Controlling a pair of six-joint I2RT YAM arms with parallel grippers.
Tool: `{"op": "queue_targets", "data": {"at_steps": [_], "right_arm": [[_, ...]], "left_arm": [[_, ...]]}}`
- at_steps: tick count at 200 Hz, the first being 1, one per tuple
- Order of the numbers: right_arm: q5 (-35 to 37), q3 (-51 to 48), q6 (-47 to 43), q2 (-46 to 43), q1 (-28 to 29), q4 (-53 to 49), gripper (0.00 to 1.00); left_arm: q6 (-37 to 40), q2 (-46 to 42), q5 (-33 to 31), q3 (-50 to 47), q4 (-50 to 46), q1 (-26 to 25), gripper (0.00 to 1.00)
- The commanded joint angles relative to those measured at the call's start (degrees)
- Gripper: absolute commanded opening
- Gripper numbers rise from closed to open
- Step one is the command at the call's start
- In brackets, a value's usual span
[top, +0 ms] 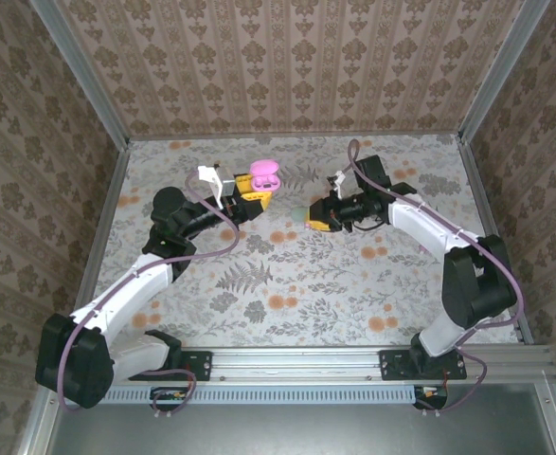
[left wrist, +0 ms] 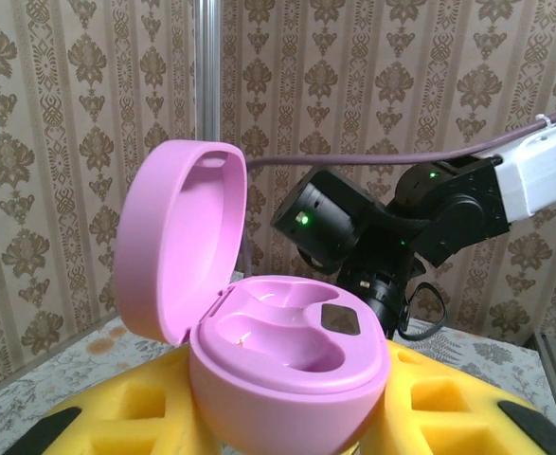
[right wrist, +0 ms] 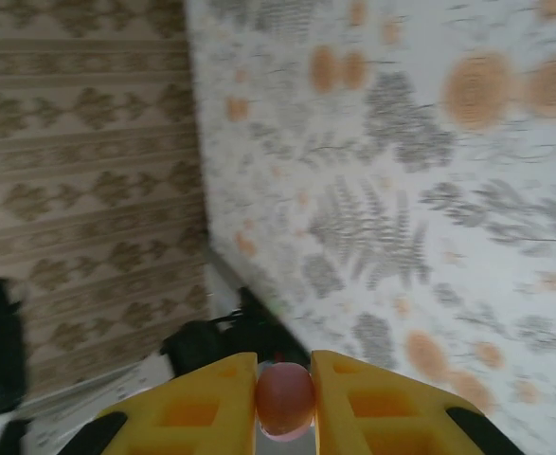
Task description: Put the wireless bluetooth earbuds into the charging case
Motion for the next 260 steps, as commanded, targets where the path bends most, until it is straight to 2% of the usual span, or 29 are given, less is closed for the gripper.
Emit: {"op": "queue_targets", "data": {"at_steps": [1, 122, 231, 260], "right_arm": [[-10.07, -0.77, 4.94, -2.82, -0.20, 8.24, 0.23], [-12.68, 3.69, 4.27, -8.13, -0.20, 5.97, 0.23], [-6.86, 10.69, 6.29, -13.59, 2.75, 4.93, 0.24], [-2.31, 13.64, 4.78, -12.75, 4.77, 3.21, 0.23]], "left_arm": [[1.24, -0.63, -0.33, 0.32, 0.39, -0.02, 0.26], [3.71, 1.49, 1.88, 1.22, -2.73, -0.13, 0.26], [5.19, 5.21, 2.37, 2.50, -3.32, -2.10, 0.26], [5.60, 5.72, 2.29, 2.58, -3.32, -2.66, 0.26]]}}
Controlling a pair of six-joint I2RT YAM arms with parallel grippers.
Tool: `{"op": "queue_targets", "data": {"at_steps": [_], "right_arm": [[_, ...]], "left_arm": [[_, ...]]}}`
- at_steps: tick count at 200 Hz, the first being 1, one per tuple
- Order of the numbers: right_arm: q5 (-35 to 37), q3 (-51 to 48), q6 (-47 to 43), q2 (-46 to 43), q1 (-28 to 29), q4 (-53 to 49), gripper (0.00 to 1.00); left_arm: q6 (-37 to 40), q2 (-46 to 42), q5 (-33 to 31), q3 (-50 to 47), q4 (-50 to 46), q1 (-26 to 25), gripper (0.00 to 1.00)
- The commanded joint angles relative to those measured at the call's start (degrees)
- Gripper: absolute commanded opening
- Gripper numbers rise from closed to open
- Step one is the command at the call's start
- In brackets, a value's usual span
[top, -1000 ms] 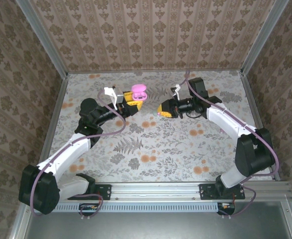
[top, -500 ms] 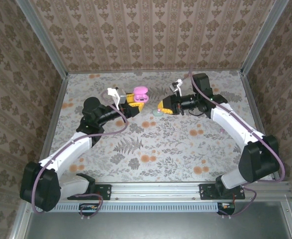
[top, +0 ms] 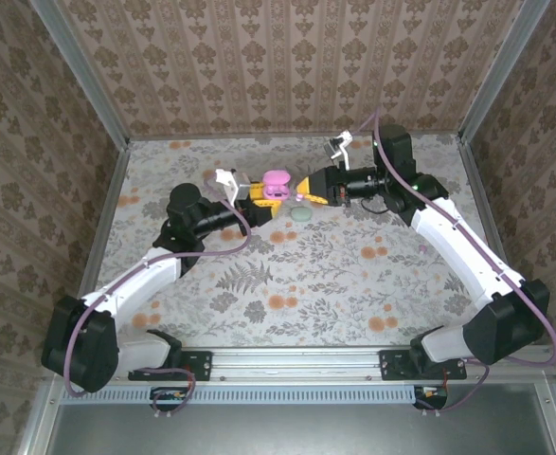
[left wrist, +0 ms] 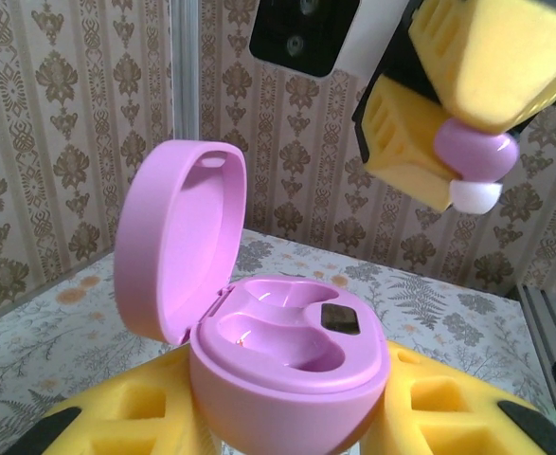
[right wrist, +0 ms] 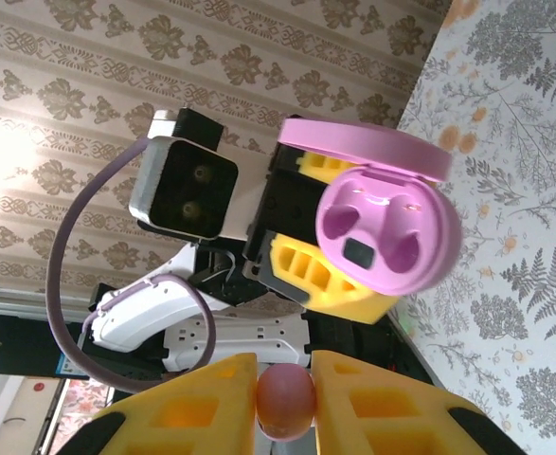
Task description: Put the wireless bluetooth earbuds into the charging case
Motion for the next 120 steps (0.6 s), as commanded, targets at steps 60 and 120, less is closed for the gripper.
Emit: {"op": "queue_targets", "data": {"at_steps": [60, 120], "right_arm": [[12.50, 7.46, -3.50, 3.30, 4.88, -5.28, 0.23], [15.81, 9.54, -4.36, 5.61, 7.06, -6.63, 0.23]], "left_arm": [[1.53, 1.06, 0.93, 2.63, 1.31, -1.20, 0.26], [0.61, 1.29, 0.73, 2.47, 3.33, -1.46, 0.26]]}}
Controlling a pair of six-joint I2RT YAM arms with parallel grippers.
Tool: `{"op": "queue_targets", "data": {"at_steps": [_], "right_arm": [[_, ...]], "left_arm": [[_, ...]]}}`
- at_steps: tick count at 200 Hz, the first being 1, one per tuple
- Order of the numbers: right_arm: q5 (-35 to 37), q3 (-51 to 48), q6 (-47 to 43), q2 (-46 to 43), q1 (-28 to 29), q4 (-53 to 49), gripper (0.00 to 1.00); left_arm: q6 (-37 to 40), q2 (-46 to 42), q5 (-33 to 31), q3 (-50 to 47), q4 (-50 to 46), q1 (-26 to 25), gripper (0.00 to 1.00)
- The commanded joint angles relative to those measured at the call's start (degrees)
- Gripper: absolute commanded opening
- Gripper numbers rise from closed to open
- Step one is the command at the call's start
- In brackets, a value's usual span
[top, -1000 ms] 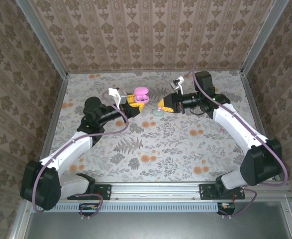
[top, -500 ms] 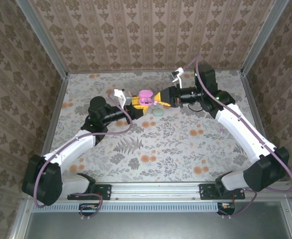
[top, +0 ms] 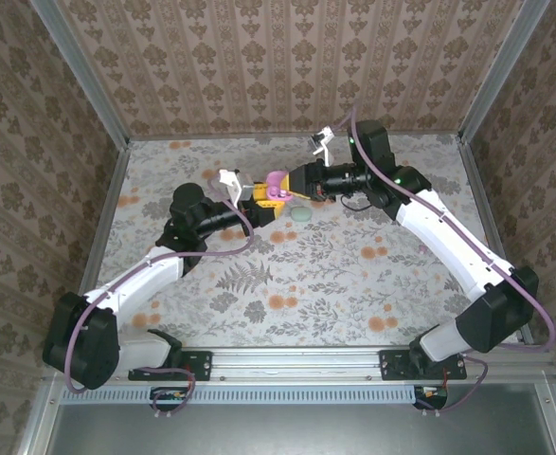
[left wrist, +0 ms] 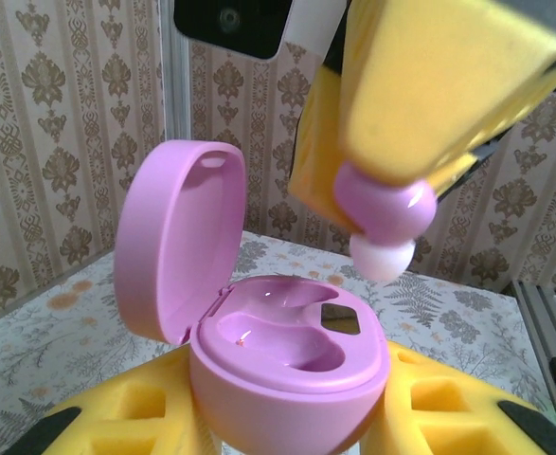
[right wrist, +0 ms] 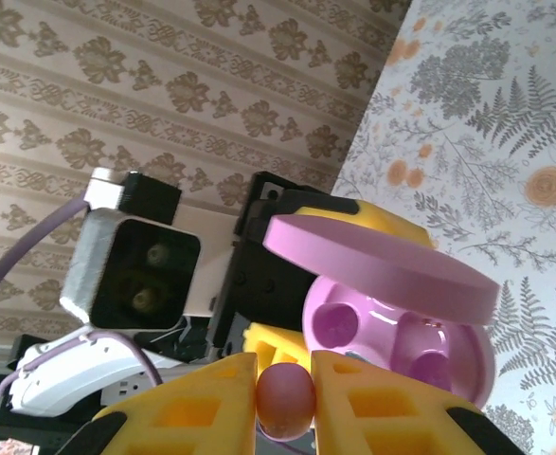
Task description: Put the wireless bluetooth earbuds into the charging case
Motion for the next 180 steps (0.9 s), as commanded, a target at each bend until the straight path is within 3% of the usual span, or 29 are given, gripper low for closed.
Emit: {"op": "queue_targets", "data": {"at_steps": [1, 180], "right_arm": [[2.42, 2.53, -1.25, 0.69, 0.77, -1.39, 0.23], [9.45, 2.02, 0.81, 1.04, 3.12, 1.69, 0.21]], "left_arm": [[-0.03, 0.43, 0.73, 2.13, 2.54, -0.50, 0.26], [-0.67, 0.57, 0.17, 2.02, 3.63, -0.74, 0.26]]}}
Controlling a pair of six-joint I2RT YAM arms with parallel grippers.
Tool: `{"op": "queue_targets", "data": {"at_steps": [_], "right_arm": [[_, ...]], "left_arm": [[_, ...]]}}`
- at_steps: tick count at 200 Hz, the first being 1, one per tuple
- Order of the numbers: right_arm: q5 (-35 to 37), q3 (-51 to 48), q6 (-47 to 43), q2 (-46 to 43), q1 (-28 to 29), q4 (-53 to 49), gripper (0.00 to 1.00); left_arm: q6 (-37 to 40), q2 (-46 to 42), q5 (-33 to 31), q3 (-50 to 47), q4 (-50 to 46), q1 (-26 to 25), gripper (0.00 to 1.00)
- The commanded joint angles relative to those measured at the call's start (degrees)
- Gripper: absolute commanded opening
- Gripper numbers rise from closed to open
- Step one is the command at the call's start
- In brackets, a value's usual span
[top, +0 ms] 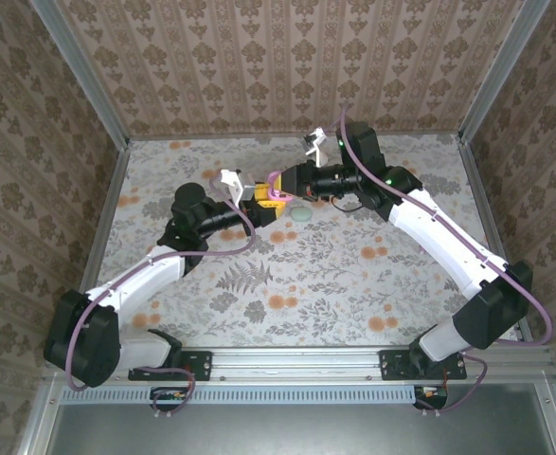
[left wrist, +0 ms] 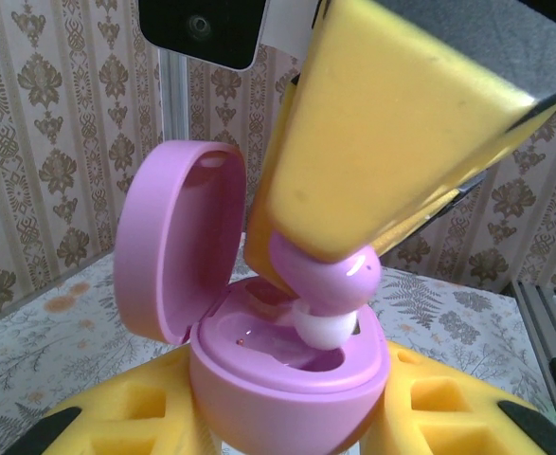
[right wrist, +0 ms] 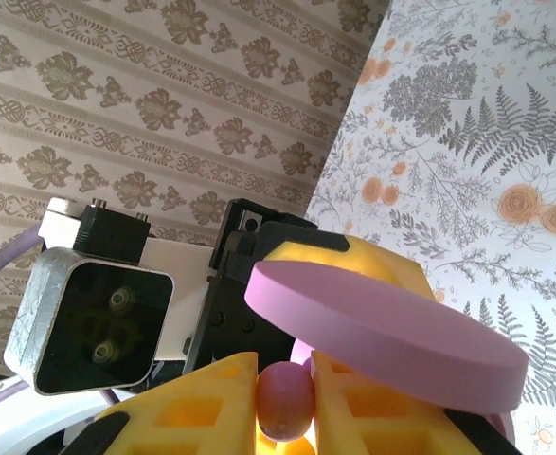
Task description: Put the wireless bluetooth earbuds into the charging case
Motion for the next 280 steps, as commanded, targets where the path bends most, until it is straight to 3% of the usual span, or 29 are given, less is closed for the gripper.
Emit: {"op": "queue_targets", "data": {"at_steps": [1, 78, 280], "right_arm": [[2.71, 0.75, 0.58, -0.32, 0.30, 1.17, 0.21], [2.90, -0.02, 1.19, -0.29, 1.53, 2.74, 0.22], [11.21, 4.01, -2.72, -0.52, 1.97, -8.87, 0.32]], "left_arm": [[-0.62, -0.18, 0.17, 1.88, 2.86, -0.36, 0.26], [-1.58, -0.18, -0.50, 1.75, 3.77, -0.42, 0.26], [-1.66, -0.44, -1.18, 1.71, 4.62, -0.41, 0.26]]}}
